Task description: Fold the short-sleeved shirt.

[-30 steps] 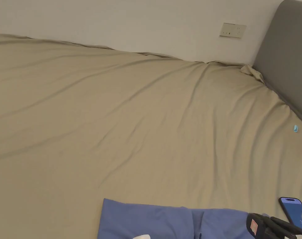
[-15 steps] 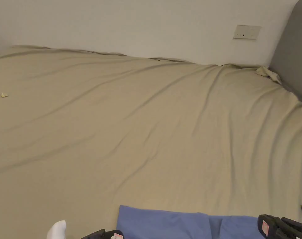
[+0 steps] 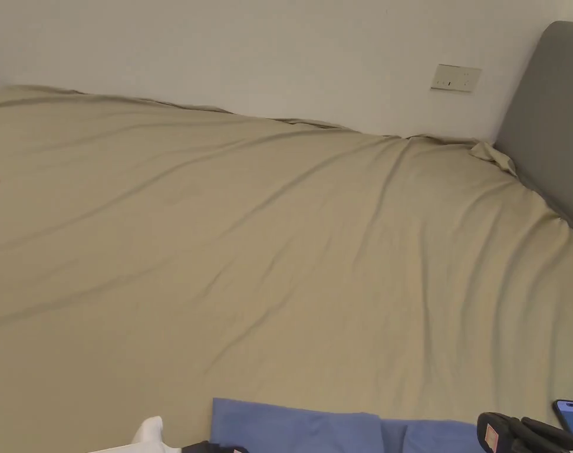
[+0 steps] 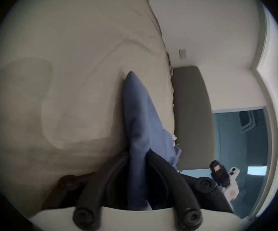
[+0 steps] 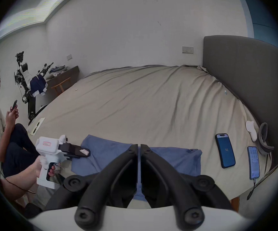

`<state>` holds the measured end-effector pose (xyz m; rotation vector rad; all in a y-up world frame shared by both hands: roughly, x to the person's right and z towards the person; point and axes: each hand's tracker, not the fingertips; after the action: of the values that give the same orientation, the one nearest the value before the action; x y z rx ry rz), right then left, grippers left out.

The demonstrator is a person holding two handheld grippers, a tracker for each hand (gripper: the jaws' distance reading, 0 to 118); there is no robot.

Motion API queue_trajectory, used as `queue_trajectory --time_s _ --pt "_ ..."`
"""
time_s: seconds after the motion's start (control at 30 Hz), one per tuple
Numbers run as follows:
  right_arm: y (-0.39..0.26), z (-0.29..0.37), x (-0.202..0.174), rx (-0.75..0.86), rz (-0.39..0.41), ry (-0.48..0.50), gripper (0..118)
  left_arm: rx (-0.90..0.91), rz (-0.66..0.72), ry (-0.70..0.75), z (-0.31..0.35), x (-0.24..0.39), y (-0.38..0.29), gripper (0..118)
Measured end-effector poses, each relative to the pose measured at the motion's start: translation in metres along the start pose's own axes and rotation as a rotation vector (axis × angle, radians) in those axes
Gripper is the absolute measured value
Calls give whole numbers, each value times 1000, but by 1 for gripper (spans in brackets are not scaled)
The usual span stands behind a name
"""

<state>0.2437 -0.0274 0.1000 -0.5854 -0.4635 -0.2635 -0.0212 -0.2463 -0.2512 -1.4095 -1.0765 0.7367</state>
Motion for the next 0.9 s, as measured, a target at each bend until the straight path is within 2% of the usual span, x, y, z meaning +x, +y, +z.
queue_trajectory --time_s 0.07,0.17,0.23,0.4,0.5,0.6,0.7,0.8,0.9 --pt "1 1 0 1 8 -4 5 24 -96 27 22 8 6 8" --pt "6 -1 -1 7 15 -3 5 94 -79 28 66 15 21 7" --pt "10 -4 -2 16 19 0 5 164 -137 73 109 27 33 7" --pt "14 -20 -4 5 31 20 5 388 -190 265 226 65 56 7" --pt "14 -29 -6 -2 31 27 5 459 -254 346 259 95 54 7" --pt "12 -36 -7 -15 27 33 5 393 -377 450 236 127 45 7" --pt "10 -37 -7 -21 22 31 5 277 -475 371 181 153 24 7" --pt "7 -35 -6 -25 11 36 5 126 -480 276 117 158 15 7" --pt "5 -31 -3 -29 13 25 5 2 -473 283 57 152 8 8"
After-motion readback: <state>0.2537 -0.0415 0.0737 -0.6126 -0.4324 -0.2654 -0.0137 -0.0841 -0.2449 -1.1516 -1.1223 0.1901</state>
